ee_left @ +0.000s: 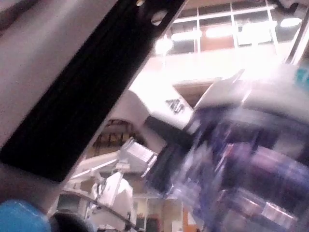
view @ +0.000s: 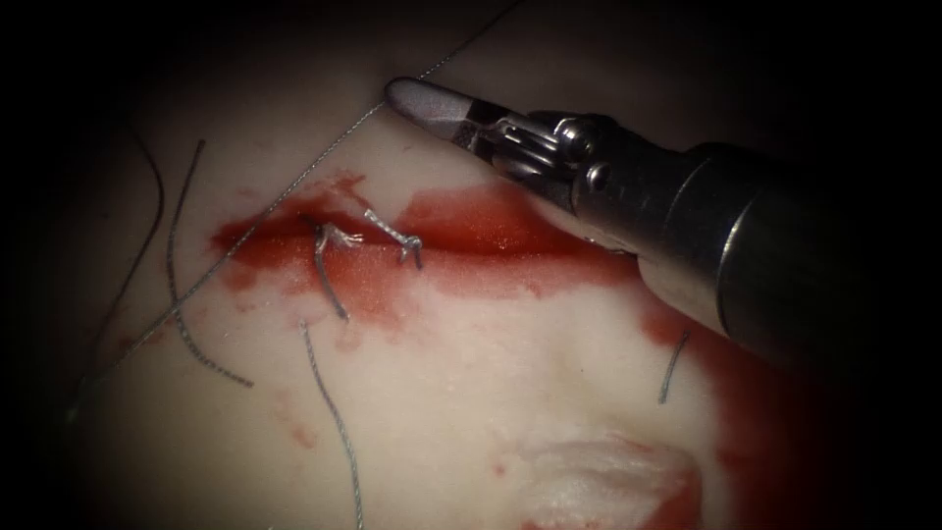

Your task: Wound Closure

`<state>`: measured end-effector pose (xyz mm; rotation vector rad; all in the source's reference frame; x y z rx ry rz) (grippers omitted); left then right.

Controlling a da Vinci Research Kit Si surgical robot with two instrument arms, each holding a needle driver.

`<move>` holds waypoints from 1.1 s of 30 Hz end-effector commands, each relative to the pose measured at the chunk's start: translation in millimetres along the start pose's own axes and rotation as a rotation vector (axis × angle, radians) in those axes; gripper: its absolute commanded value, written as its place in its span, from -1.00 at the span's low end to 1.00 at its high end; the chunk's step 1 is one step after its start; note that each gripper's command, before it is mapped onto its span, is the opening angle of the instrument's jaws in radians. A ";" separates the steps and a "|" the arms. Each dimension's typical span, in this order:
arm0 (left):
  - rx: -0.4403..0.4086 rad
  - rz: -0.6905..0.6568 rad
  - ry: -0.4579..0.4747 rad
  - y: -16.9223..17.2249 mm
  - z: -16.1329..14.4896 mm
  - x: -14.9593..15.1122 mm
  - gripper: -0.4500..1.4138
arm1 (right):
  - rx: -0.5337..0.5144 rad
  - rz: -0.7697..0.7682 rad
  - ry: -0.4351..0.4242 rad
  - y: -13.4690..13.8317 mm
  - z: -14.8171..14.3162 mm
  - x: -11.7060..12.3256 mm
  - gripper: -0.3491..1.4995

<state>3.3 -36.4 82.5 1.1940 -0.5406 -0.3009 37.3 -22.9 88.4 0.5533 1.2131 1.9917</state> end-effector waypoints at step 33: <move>0.104 0.124 -0.023 -3.9 0.2 -2.6 -0.69 | -0.219 0.142 0.103 2.0 2.6 -1.3 0.43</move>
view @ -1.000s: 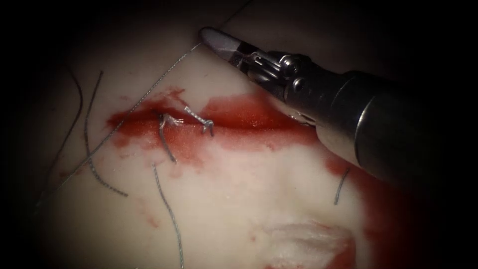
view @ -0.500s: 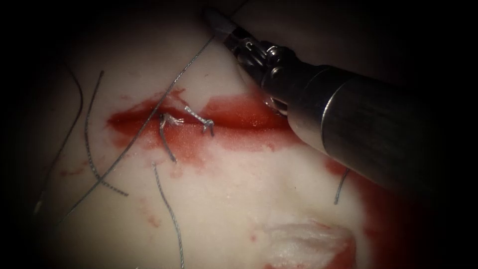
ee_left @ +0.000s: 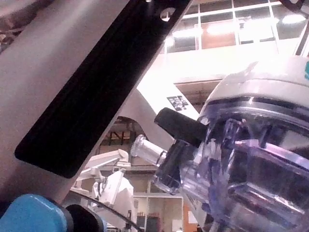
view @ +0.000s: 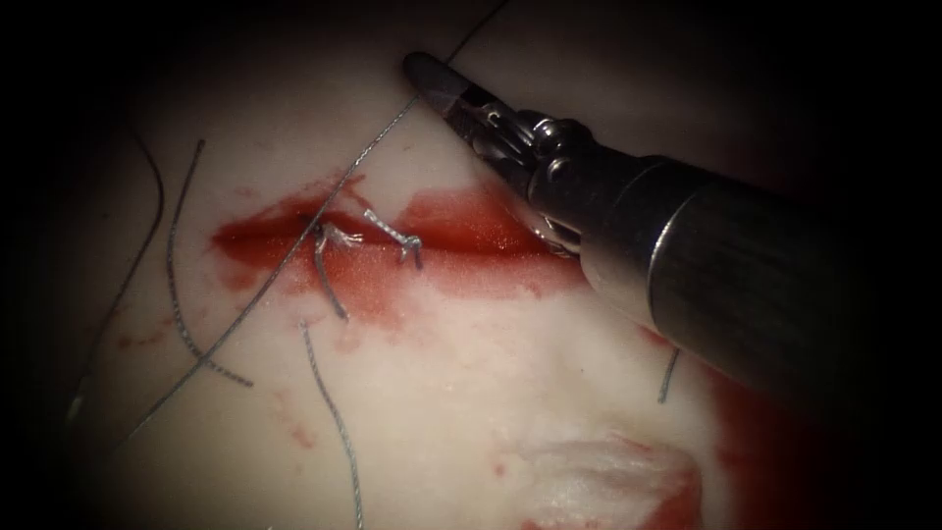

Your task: Wound Closure

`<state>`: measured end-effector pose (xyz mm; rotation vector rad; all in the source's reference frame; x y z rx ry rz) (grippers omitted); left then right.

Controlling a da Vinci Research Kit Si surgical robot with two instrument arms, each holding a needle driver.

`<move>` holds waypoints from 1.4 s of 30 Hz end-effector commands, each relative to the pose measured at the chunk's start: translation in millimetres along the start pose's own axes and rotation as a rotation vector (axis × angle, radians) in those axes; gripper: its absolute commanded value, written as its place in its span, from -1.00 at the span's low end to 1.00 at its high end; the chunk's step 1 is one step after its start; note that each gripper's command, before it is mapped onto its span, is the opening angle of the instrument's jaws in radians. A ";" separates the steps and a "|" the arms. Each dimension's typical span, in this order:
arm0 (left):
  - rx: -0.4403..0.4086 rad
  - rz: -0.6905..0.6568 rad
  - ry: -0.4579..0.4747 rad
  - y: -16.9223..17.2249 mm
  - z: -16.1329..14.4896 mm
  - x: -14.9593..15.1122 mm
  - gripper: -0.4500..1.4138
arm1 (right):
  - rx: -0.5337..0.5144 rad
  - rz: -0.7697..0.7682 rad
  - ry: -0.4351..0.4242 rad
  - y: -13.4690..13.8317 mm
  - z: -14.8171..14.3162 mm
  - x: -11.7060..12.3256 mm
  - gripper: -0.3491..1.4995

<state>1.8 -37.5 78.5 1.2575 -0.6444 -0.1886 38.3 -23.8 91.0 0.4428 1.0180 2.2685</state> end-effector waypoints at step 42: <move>-0.517 -0.337 -0.621 12.3 -11.9 -9.9 0.46 | 0.193 -0.110 -0.730 -9.1 -12.5 -13.5 -1.00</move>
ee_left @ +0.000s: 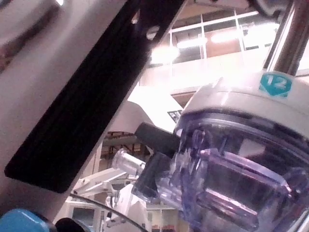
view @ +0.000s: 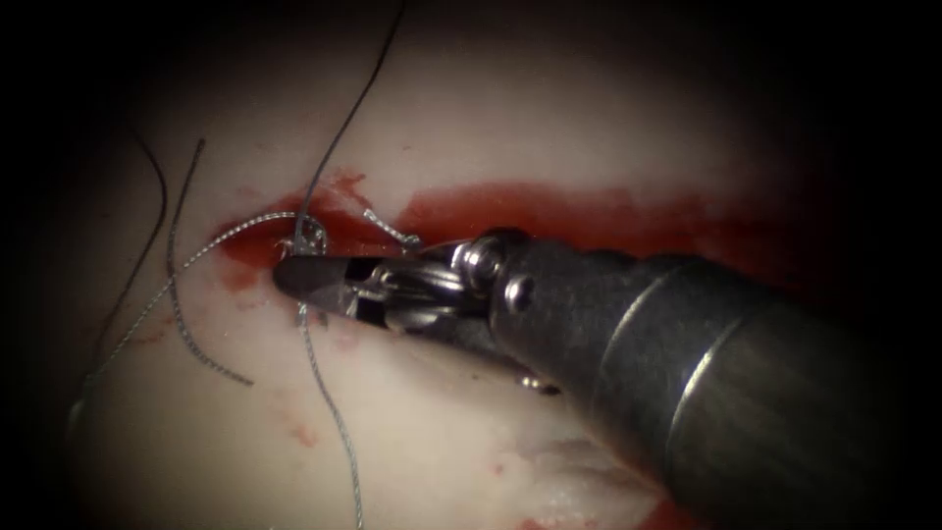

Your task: Wound Closure

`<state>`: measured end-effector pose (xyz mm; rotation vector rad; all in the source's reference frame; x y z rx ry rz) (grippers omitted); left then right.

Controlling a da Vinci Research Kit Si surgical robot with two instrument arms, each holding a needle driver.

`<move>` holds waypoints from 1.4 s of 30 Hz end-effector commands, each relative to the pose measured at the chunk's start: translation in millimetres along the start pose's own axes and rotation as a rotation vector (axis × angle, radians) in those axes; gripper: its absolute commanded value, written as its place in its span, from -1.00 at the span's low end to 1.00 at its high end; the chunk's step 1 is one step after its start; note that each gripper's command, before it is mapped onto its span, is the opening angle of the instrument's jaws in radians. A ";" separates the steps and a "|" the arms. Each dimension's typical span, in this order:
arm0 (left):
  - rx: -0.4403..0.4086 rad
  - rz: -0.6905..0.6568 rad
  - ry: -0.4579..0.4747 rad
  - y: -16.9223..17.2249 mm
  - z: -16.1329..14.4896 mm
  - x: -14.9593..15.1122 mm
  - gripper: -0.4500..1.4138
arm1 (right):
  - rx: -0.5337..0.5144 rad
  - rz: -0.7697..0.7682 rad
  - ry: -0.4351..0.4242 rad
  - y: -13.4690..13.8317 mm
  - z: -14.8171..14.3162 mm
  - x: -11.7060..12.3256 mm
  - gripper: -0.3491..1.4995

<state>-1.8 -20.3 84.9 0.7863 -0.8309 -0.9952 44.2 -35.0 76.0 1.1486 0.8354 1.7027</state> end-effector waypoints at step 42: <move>-0.136 -0.768 -0.089 10.8 15.0 -3.2 0.48 | 0.388 -0.993 -1.010 -3.7 -4.7 -14.2 -1.00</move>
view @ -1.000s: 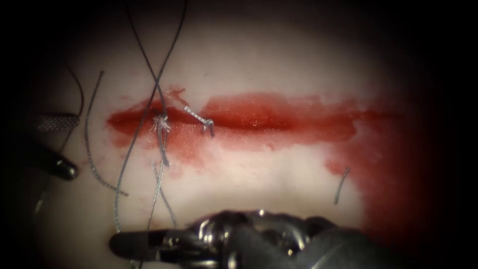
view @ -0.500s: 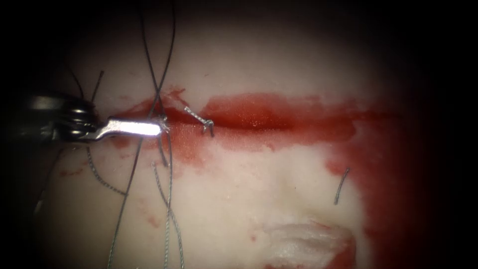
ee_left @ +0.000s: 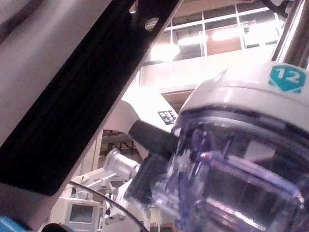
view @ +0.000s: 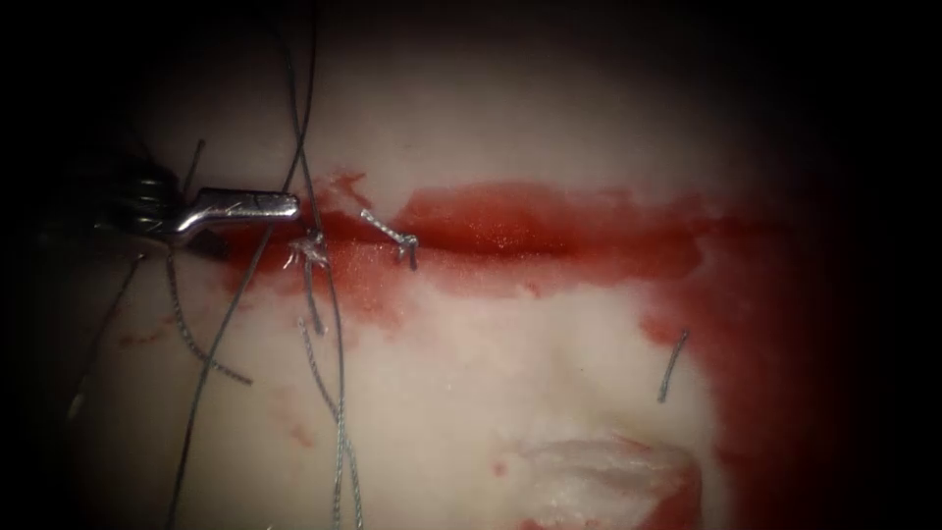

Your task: Wound Closure

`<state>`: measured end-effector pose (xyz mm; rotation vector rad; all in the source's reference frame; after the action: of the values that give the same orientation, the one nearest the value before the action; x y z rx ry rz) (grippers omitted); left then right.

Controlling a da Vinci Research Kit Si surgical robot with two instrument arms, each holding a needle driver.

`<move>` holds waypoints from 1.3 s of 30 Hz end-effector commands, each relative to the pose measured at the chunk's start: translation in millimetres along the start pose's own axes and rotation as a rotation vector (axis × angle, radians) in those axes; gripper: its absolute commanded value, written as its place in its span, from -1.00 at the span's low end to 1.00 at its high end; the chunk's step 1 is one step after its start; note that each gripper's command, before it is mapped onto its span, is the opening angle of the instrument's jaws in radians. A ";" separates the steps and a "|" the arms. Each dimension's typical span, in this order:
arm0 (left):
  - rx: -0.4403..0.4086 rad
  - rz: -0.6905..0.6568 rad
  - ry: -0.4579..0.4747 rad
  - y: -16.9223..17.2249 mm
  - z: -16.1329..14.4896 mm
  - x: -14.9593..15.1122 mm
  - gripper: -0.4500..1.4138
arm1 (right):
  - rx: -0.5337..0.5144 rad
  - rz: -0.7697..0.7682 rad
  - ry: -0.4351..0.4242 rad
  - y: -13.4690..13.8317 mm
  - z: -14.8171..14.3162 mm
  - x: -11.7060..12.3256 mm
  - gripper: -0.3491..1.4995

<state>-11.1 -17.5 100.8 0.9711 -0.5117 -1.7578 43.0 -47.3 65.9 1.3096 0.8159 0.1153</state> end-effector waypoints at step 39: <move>0.132 0.581 0.520 -8.7 -4.3 16.7 -1.00 | -0.471 0.728 1.001 6.4 -17.6 5.7 0.67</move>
<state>-15.0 -30.4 85.3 1.1822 -0.5078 -0.9156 38.5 -29.5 68.4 0.9824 0.9661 1.5794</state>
